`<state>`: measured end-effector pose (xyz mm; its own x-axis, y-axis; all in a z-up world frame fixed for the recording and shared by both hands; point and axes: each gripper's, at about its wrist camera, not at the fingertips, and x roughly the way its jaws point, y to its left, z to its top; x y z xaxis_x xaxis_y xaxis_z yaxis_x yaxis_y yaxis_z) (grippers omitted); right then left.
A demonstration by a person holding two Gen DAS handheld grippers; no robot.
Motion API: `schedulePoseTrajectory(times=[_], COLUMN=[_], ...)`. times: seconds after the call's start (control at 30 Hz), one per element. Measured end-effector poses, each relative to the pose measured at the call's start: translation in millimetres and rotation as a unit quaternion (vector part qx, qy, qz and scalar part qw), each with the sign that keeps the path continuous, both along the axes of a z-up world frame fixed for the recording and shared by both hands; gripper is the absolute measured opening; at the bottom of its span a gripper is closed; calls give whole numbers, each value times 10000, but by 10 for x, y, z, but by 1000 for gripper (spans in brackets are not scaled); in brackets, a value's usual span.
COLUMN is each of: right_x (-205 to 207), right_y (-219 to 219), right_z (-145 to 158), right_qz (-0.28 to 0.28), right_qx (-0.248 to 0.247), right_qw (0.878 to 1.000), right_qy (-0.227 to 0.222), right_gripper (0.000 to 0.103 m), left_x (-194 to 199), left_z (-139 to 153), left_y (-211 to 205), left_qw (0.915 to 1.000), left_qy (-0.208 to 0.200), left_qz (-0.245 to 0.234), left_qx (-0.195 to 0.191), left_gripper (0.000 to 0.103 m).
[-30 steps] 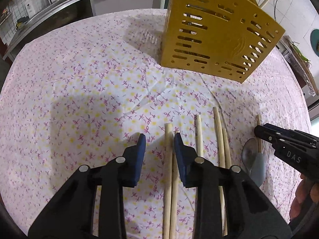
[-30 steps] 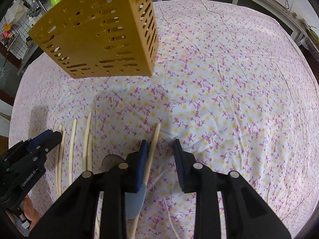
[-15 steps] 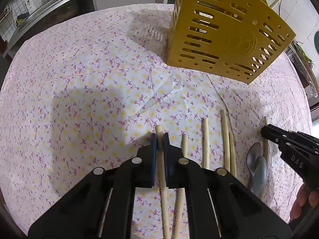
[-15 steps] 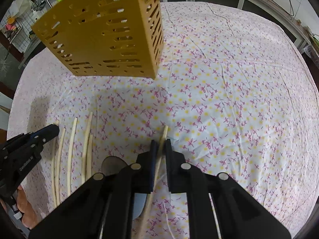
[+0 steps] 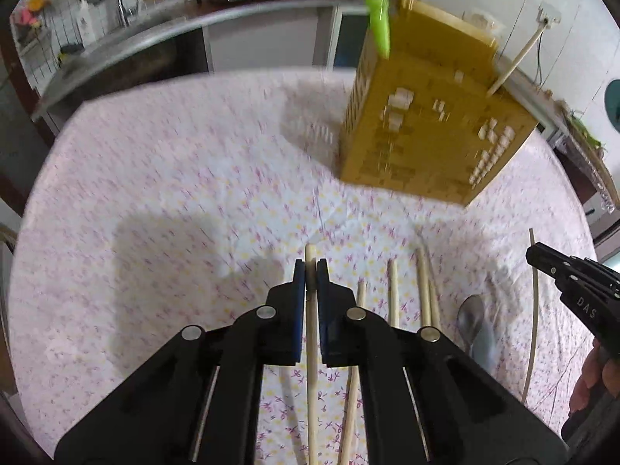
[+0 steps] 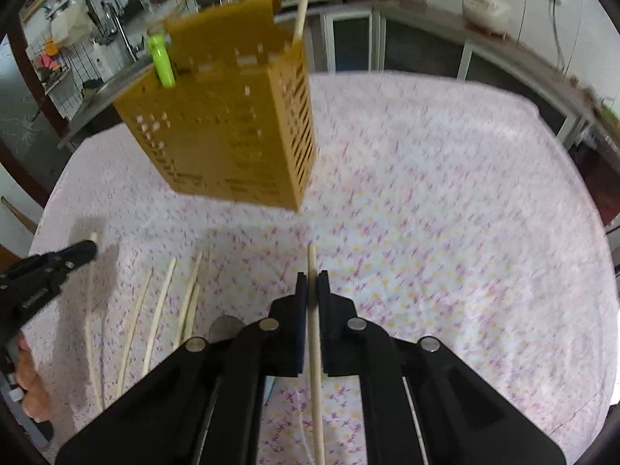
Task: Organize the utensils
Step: 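Lift both chopsticks over the yellow holder and release them inside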
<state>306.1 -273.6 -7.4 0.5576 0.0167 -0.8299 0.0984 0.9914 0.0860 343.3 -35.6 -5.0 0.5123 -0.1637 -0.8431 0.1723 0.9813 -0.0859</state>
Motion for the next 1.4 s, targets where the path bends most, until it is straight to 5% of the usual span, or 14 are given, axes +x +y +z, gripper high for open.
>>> schedulePoseTrajectory(times=[0.33,0.77,1.07,1.4], right_x=[-142,-265,-72,324], right_y=[-112,-188,-157,-126], right_z=[466,1313,1904,2183], right_qz=[-118,-272,-200,-256], right_qx=[128,197,124,301], right_qw=[9926,9614,9480,9462], right_qy=[-1199,-2733,-3175,-3213], right_gripper=[6,6,6,6], left_x=[-403,-440,-260,46], left_z=[851,1434,2011,2504], left_y=[52,-103,-354,-598], left_qw=[9848,9685,9580,9491], left_qy=[-1701,-2431,-2824,-3100], left_qz=[79,-40,-133,-114], left_qx=[-342,-530,-482,-538], left_gripper=[5,5,5,5])
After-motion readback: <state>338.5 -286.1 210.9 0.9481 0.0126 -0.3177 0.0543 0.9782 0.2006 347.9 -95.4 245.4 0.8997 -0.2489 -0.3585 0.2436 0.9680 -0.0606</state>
